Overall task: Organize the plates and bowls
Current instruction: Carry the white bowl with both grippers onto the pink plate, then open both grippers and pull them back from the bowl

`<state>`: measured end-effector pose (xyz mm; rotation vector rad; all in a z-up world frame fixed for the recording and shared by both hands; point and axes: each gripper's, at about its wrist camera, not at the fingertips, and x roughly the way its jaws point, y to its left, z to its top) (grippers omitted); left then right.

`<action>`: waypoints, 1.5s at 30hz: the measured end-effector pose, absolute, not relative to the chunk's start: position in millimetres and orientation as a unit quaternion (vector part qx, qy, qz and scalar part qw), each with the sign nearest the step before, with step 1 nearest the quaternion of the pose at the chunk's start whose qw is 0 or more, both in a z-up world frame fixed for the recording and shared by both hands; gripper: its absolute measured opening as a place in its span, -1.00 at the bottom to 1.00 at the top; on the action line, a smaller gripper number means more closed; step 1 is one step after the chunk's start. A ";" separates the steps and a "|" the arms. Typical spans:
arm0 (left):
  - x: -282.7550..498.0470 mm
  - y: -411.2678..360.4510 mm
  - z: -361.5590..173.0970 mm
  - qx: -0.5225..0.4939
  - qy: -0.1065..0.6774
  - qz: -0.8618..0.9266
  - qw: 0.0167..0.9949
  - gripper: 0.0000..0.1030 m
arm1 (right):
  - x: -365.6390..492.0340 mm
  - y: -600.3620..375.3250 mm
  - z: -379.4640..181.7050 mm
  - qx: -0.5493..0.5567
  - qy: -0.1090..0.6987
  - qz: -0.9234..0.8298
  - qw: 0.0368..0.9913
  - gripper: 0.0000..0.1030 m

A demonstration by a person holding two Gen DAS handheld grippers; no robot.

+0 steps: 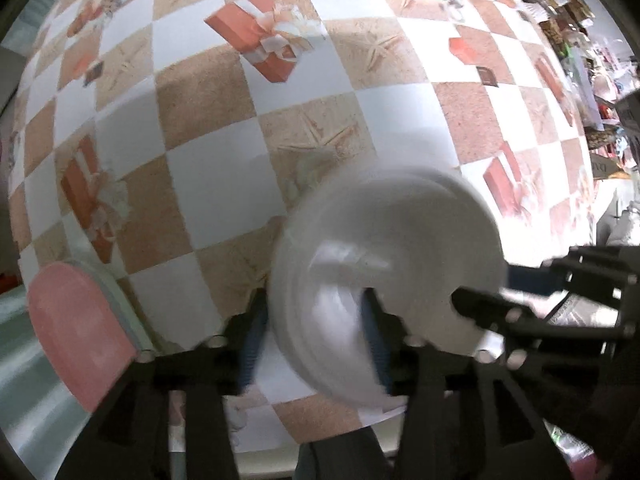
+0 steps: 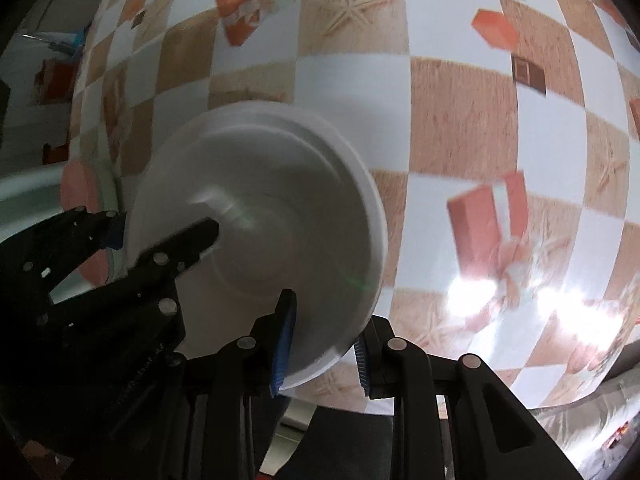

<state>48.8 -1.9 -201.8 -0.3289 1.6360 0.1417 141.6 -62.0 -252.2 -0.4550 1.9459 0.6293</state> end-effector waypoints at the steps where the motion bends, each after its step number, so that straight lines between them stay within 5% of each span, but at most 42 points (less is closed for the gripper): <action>1: 45.8 -0.1 -197.1 -0.139 0.721 0.067 0.676 0.22 | 136.4 -67.2 -250.4 -0.189 0.802 0.258 0.505 -0.43; 2: 42.3 3.5 -191.5 -0.135 0.715 0.068 0.683 0.26 | 137.0 -69.2 -248.3 -0.188 0.799 0.253 0.512 -0.33; 5: 39.4 11.6 -173.2 -0.147 0.701 0.064 0.695 0.37 | 143.8 -79.6 -239.7 -0.170 0.794 0.241 0.532 0.72; 6: 37.0 14.7 -166.8 -0.149 0.695 0.064 0.701 0.39 | 148.8 -83.5 -234.8 -0.155 0.791 0.240 0.541 0.80; 20: 44.7 22.1 -101.7 -0.132 0.673 0.039 0.727 0.41 | 155.7 -164.4 -182.7 -0.046 0.788 0.143 0.596 0.80; 45: 45.2 16.2 -94.1 -0.129 0.664 0.039 0.735 0.41 | 166.0 -195.5 -167.1 -0.020 0.788 0.068 0.611 0.80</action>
